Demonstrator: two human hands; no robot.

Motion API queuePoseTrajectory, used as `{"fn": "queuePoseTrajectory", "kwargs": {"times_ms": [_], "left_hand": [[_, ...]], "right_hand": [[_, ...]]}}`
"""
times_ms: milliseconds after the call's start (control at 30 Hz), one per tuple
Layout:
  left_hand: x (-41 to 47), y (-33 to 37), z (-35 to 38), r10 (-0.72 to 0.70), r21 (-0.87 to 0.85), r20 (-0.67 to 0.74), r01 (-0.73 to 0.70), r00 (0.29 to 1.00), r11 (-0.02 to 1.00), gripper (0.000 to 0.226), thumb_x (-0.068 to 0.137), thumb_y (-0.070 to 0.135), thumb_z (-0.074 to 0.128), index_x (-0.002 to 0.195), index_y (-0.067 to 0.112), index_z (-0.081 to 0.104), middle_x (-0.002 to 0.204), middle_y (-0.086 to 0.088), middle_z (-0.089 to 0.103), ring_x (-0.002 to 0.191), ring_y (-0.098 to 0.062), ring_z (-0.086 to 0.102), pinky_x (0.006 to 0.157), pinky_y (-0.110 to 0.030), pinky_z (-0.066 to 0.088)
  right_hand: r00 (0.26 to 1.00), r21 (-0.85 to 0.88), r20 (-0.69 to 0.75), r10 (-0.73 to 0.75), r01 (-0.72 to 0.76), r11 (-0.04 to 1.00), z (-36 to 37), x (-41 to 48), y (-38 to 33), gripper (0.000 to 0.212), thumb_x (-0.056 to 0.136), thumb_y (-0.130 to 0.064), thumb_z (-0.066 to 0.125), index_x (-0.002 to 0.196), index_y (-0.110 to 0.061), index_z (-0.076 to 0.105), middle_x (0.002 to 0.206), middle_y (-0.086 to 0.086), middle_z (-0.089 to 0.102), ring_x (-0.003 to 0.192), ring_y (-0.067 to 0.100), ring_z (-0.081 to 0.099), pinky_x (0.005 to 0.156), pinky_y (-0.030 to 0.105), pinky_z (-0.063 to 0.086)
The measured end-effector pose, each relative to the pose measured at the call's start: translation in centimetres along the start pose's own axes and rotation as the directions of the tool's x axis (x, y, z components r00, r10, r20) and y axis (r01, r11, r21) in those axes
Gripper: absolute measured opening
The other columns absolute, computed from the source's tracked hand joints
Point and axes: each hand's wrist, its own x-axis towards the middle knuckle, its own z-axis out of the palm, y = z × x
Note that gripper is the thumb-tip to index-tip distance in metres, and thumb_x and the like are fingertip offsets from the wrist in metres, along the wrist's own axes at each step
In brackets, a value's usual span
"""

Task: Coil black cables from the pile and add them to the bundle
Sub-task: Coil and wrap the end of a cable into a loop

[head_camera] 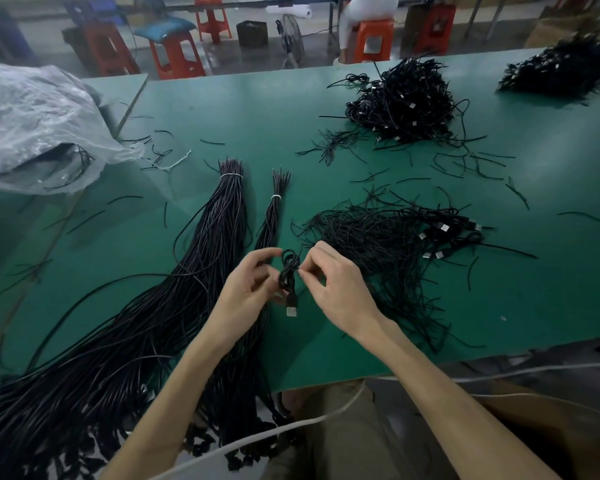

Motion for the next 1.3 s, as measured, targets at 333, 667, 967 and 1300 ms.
{"fn": "queuePoseTrajectory", "kwargs": {"times_ms": [333,667,967,1300], "left_hand": [[0.1,1.0,-0.5,0.204,0.458,0.024,-0.192,0.979,0.868,0.021,0.091,0.035,0.069,0.112,0.034,0.068,0.104,0.001,0.045,0.091,-0.004,0.047,0.081,-0.014,0.043],[0.2,3.0,1.2,-0.119,0.300,-0.129,0.154,0.984,0.941,0.055,0.103,0.050,0.052,0.062,0.015,0.068,0.054,-0.007,0.057,0.052,-0.016,0.051,0.053,-0.027,0.040],[-0.7,4.5,-0.8,-0.186,0.078,0.157,0.176,0.970,0.981,0.030,0.112,0.013,0.034,0.136,0.011,0.051,0.099,-0.013,0.077,0.075,-0.030,0.070,0.070,-0.036,0.051],[0.6,3.9,0.1,-0.043,0.481,0.014,0.031,0.999,0.876,0.061,0.097,0.061,0.040,0.072,0.010,0.064,0.050,0.000,0.061,0.043,-0.011,0.048,0.050,-0.026,0.043]], "right_hand": [[0.998,0.249,0.061,0.024,-0.039,0.968,-1.1,-0.1,-1.2,0.016,0.092,-0.002,0.071,0.079,-0.005,0.061,0.080,-0.001,0.054,0.070,0.018,0.050,0.065,0.035,0.045],[0.997,0.252,-0.021,0.072,-0.064,0.966,-0.6,-0.6,-1.5,0.019,0.093,-0.003,0.069,0.077,-0.006,0.059,0.080,-0.002,0.055,0.068,0.020,0.053,0.064,0.036,0.046],[0.992,-0.182,-0.016,-0.121,0.116,0.976,-1.1,-0.8,-1.0,0.013,0.096,-0.002,0.063,0.085,-0.006,0.056,0.088,0.003,0.054,0.076,0.016,0.047,0.068,0.028,0.043],[0.998,-0.022,-0.004,-0.069,0.068,0.997,0.0,-1.4,-1.1,0.016,0.096,-0.003,0.064,0.083,-0.004,0.056,0.084,-0.002,0.049,0.068,0.012,0.041,0.064,0.026,0.036]]}}
